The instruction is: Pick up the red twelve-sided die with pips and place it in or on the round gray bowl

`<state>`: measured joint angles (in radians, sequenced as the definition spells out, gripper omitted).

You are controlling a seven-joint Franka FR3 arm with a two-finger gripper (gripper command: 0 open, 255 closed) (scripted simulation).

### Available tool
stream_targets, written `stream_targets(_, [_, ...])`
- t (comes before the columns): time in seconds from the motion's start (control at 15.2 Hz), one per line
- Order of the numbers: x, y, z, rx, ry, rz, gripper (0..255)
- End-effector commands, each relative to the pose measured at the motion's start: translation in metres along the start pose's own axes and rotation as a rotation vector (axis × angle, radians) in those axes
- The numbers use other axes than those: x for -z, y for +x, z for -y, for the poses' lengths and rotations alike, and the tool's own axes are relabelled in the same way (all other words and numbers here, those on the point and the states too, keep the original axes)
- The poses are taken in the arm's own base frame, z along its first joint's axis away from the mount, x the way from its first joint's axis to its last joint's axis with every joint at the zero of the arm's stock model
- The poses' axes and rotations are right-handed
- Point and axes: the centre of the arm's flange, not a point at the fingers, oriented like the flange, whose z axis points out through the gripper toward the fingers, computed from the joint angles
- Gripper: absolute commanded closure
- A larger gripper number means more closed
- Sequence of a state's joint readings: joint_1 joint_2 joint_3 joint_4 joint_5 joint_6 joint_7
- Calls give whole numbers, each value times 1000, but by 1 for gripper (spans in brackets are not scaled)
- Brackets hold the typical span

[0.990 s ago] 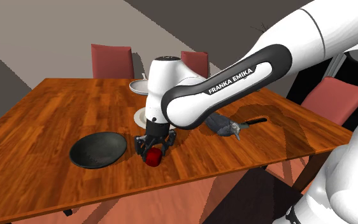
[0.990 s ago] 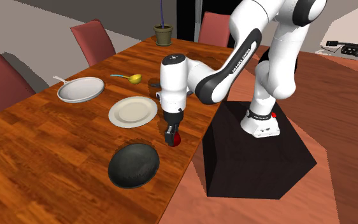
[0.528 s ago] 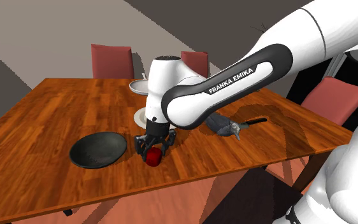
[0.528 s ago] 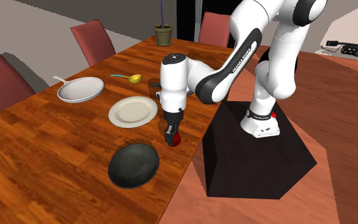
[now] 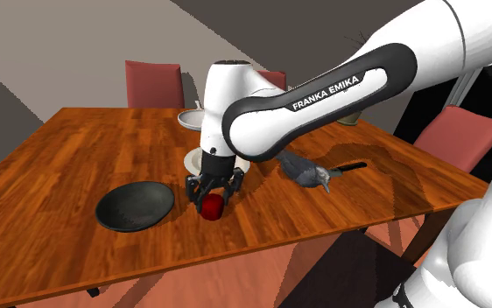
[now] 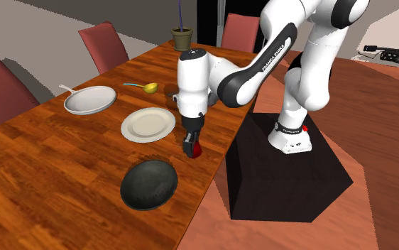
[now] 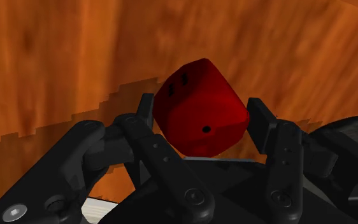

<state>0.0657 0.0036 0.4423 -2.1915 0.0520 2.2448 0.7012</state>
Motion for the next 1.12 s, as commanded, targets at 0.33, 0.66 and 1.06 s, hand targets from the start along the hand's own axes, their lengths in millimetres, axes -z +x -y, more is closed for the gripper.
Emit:
stream_targets(0.33, [37, 0, 3, 0, 0, 0, 255])
stream_targets(0.66, [63, 0, 5, 0, 0, 0, 255])
stream_targets(1.06, [87, 7, 18, 0, 0, 0, 255])
